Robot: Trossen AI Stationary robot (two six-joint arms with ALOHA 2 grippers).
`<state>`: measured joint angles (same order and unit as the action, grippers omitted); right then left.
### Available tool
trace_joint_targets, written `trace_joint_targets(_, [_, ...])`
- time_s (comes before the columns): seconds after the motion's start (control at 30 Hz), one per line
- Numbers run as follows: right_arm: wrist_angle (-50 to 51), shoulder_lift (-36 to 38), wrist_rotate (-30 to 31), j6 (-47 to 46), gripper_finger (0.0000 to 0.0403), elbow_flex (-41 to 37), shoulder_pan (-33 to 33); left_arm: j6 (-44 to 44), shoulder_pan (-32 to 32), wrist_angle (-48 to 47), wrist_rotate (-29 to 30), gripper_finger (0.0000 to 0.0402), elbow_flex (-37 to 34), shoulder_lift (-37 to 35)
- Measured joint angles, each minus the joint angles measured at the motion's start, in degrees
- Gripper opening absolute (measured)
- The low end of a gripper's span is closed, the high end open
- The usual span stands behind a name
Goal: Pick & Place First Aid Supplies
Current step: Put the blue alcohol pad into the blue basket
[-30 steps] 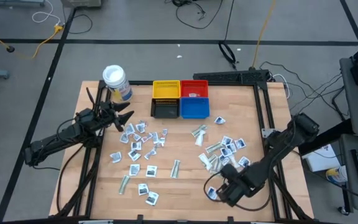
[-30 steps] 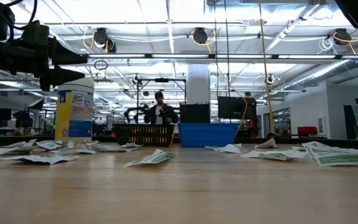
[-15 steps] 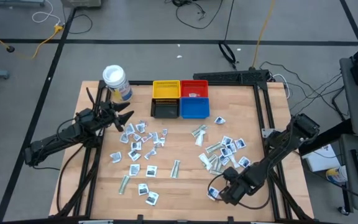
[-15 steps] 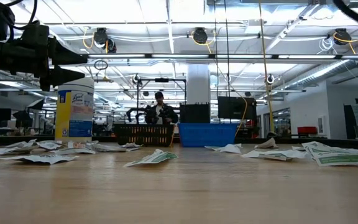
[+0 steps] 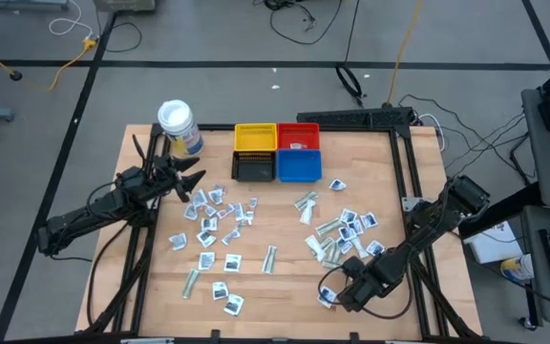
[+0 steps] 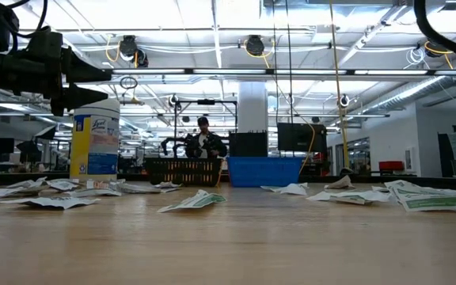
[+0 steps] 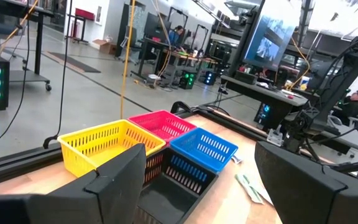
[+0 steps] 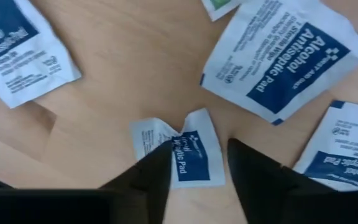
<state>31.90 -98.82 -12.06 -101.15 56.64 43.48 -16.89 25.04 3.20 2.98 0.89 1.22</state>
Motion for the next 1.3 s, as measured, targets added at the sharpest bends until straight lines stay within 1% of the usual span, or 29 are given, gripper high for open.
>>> trace_joint_targets(0.2, [0.5, -0.1, -0.8, 1.2, 0.0022, 0.0, -0.1, 0.0, 0.0, 0.0, 0.0, 0.0306, 0.0, 0.0])
trace_joint_targets(0.27, [-0.1, -0.1, -1.1, 1.3, 0.0008, 0.0, -0.1, 0.0, 0.0, 0.0, 0.0, 0.0306, 0.0, 0.0])
trace_joint_targets(0.5, [0.6, 0.8, -3.1, 4.1, 0.0003, 0.2, -1.6, 0.0, 0.0, 0.0, 0.0, 0.0306, 0.0, 0.0])
trace_joint_targets(0.7, [10.9, 4.7, -3.0, 13.6, 0.0001, 4.8, -5.5, 0.0, 0.0, 0.0, 0.0, 0.0306, 0.0, 0.0])
trace_joint_targets(0.97, [27.3, 8.3, -3.0, 30.8, 0.0001, 11.9, -10.5, 0.0, 0.0, 0.0, 0.0, 0.0306, 0.0, 0.0])
trace_joint_targets(1.1, [35.0, 10.1, -2.9, 37.9, 0.0000, 15.3, -12.3, 0.0, 0.0, 0.0, 0.0, 0.0306, 0.0, 0.0])
trace_joint_targets(1.23, [39.6, 11.2, -2.9, 43.0, 0.0000, 17.1, -13.8, 0.0, 0.0, 0.0, 0.0, 0.0306, 0.0, 0.0])
trace_joint_targets(1.3, [41.2, 11.3, -3.0, 45.9, 0.0000, 18.0, -15.7, 0.0, 0.0, 0.0, 0.0, 0.0306, 0.0, 0.0])
